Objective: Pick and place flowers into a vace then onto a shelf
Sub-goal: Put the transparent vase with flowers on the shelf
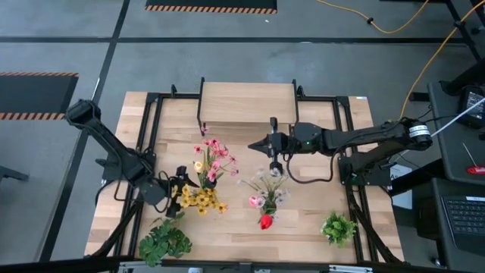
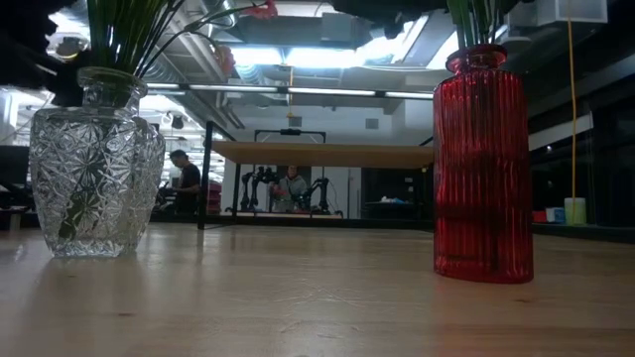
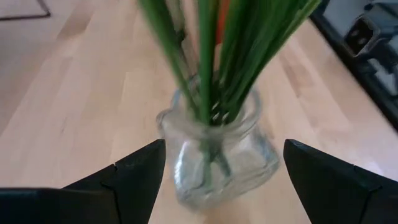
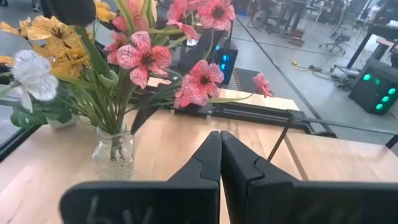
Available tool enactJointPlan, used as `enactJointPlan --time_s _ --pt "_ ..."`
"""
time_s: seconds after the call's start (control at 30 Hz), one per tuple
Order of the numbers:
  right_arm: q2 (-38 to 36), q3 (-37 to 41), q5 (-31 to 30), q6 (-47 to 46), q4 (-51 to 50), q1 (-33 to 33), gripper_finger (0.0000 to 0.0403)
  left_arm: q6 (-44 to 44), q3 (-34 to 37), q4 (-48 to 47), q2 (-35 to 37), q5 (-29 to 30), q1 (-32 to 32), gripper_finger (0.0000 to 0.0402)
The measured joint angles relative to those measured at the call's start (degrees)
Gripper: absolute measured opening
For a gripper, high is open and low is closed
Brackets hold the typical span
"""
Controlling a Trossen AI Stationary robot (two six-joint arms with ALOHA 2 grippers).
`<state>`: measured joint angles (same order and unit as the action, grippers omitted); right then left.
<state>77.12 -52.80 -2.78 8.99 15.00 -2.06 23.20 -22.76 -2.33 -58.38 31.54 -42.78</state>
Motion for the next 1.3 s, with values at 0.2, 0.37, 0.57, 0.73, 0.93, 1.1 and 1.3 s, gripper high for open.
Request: enactJointPlan --time_s 0.2,0.37,0.57,0.73,0.93,1.1,1.3 --pt "-0.08 0.00 0.08 -1.02 -1.03 0.02 0.0005 -0.95 0.00 3.05 -1.38 -2.60 2.30 0.0317" --pt "-0.08 0.00 0.08 -1.02 -1.06 -0.05 0.0005 -1.60 0.02 5.81 -3.36 -5.10 4.95 0.0317" --pt "-0.08 0.07 0.08 -1.00 -1.47 -0.05 0.0005 -2.09 -0.02 9.93 -7.23 -7.95 8.06 0.0317" --pt "-0.06 0.11 0.08 -1.00 -2.67 -0.05 0.0005 -4.18 -0.02 14.35 -9.66 -10.78 9.31 0.0317" --pt "-0.06 0.11 0.07 -1.02 -3.49 -0.05 0.0005 -4.48 0.01 15.35 -10.09 -9.92 9.31 0.0316" --pt "-0.06 0.11 0.08 -1.02 -3.59 -0.05 0.0005 -6.42 0.04 18.40 -10.13 -10.24 9.33 0.0300" --pt "-0.06 0.11 0.08 -1.34 -3.73 -0.05 0.0005 -6.16 0.04 18.32 -10.75 -9.58 9.33 0.0273"
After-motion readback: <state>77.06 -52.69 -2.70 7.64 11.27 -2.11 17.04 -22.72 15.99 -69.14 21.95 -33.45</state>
